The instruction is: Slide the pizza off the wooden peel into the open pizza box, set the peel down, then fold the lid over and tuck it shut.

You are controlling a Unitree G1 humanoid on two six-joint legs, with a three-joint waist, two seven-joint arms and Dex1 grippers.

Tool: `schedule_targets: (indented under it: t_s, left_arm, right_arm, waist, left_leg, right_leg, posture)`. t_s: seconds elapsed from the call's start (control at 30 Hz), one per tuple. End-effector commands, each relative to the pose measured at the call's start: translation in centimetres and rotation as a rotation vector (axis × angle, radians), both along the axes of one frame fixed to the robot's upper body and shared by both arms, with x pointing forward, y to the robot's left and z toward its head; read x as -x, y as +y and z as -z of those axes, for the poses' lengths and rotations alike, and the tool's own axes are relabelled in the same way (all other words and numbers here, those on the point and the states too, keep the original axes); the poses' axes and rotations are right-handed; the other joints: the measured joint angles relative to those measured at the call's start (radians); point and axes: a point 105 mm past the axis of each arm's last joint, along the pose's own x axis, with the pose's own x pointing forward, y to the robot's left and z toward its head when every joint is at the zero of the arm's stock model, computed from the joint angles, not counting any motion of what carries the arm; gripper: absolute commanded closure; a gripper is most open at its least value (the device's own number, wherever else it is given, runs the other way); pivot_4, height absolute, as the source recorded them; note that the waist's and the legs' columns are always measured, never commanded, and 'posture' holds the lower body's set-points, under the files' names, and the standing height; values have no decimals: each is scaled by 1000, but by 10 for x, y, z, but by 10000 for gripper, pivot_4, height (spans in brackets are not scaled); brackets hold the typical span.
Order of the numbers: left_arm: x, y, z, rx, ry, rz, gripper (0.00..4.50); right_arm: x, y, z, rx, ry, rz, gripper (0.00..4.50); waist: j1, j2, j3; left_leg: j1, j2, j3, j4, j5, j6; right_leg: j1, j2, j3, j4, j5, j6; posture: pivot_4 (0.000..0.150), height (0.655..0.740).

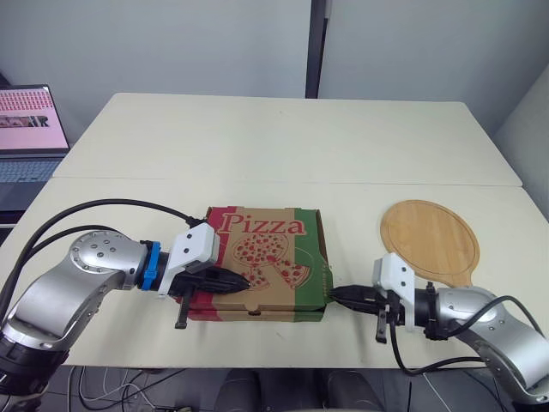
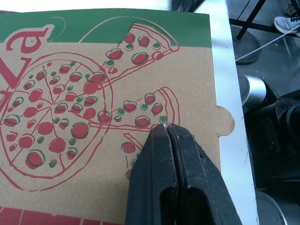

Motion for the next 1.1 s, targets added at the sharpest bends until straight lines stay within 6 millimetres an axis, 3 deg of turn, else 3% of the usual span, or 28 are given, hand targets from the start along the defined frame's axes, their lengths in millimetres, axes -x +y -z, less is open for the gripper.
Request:
schedule_targets:
  t_s: [0.03,0.5,0.7,1.0,1.1]
  left_arm:
    - [1,1,1,-18,7,-15,45000]
    - [0,0,3,-20,12,-20,45000]
    - [1,1,6,-39,17,-23,45000]
    - [-1,4,9,-59,12,-43,45000]
    - [-1,4,10,-58,12,-40,45000]
  right_arm:
    - [11,14,-13,-46,-10,-75,44488]
    - [-2,30,-14,-95,-31,-85,44488]
    - [-5,14,8,89,-7,-48,44488]
    - [2,-17,-25,117,-7,-63,44488]
    - [-6,-11,-39,55,-42,-53,44488]
  waist:
    - [0,0,0]
    - [-7,0,0]
    - [-9,0,0]
    - [-7,0,0]
    - [-10,0,0]
  left_leg:
    - [0,0,0,0,0,0]
    - [1,1,-1,0,0,0]
    - [1,1,-1,0,0,0]
    - [1,1,0,0,0,0]
    - [1,1,0,0,0,0]
  right_leg:
    - [0,0,0,0,0,0]
    - [0,1,0,2,0,0]
    - [-1,2,0,2,0,0]
    - [0,1,1,2,0,0]
    - [0,2,1,2,0,0]
  posture:
    - [1500,7332]
    - [1500,7332]
    - [1500,7332]
    - [1500,7332]
    - [1500,7332]
